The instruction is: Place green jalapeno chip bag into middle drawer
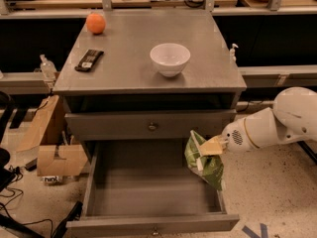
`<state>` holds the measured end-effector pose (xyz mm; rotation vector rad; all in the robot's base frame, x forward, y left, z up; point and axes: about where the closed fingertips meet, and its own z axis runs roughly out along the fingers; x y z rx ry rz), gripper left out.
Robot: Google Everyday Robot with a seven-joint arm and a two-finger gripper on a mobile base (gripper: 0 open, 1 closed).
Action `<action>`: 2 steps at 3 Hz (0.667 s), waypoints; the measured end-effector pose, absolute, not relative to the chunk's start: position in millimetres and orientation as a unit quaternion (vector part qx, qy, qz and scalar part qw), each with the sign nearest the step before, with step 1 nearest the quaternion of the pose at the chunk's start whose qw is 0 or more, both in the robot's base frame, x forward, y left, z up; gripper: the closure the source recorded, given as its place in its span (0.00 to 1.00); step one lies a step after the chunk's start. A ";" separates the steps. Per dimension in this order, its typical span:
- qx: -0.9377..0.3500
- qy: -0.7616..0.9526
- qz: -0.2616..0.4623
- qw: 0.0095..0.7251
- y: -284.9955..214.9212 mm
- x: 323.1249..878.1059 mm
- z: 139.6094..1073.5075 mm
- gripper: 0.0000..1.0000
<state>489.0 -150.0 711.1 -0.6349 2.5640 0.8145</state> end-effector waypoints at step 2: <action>-0.247 0.907 0.281 0.194 -139.9 493.6 745.4 1.00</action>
Offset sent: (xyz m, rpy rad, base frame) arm 0.0126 0.0222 0.0895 -0.0482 -0.0810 0.0809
